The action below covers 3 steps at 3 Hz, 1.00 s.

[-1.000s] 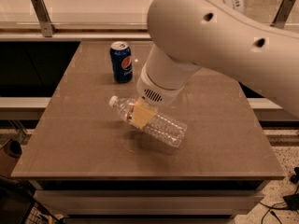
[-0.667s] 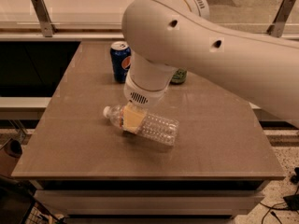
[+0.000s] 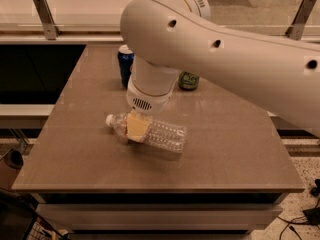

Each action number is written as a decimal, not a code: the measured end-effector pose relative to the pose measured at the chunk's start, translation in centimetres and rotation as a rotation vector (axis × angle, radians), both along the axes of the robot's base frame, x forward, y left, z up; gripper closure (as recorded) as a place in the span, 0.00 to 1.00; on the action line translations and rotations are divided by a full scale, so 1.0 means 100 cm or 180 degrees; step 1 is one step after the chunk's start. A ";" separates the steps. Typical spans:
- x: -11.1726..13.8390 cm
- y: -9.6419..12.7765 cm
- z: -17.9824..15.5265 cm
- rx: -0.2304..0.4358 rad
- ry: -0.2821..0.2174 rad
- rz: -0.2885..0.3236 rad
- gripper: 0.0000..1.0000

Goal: Knock water bottle over

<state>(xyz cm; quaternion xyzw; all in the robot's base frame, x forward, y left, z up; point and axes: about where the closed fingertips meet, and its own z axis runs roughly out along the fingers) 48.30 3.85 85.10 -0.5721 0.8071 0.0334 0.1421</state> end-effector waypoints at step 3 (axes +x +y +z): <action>-0.002 0.000 0.005 -0.0002 -0.0033 0.0002 0.14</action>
Offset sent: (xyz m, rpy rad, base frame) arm -0.0006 -0.0002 0.0013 -0.0002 -0.0030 -0.0001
